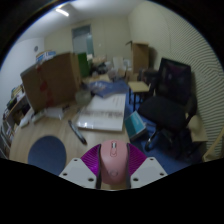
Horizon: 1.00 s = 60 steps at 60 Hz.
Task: Arrange mouse
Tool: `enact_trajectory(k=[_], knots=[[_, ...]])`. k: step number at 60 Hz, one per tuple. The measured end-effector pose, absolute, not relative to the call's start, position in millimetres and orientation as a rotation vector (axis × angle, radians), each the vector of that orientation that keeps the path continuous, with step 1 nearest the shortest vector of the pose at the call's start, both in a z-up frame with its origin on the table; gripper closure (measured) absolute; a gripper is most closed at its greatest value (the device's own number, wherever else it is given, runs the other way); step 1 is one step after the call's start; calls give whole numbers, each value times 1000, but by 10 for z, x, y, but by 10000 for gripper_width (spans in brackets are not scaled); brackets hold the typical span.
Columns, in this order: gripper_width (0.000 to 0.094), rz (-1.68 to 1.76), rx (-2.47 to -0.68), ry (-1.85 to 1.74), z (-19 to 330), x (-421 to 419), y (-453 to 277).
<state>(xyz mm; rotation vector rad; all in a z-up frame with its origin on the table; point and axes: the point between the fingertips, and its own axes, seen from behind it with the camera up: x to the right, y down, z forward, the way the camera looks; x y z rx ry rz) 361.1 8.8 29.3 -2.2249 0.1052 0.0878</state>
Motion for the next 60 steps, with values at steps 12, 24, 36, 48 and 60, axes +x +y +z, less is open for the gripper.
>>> enact_trajectory(k=[12,24,36,48,60], knots=[[608,149,-1904,111,1937,2707,384],[607,202,-1924,-53,1457,1159,432],[602,113,-2146,-165,144,839,141],[478,86,-2179,-110,-139,899,163],[77,131,-2285,-36,7,905,-75]])
